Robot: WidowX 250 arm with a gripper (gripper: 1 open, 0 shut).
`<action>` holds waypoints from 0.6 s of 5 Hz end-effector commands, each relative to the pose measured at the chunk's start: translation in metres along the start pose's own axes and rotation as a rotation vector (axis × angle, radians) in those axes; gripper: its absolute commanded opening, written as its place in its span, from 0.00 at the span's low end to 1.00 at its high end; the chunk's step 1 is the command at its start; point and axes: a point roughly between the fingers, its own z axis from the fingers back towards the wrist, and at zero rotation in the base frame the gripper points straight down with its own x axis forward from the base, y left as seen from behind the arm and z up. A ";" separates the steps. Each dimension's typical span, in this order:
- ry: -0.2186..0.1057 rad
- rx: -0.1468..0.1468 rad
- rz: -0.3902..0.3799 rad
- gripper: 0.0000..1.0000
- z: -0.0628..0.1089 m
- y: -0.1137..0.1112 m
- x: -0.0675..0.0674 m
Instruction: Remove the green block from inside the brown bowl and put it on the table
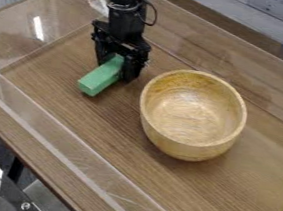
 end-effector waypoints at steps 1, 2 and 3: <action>-0.067 0.012 0.014 1.00 0.024 0.006 0.007; -0.113 0.000 0.017 1.00 0.049 0.004 0.004; -0.186 0.003 0.016 1.00 0.087 0.001 -0.002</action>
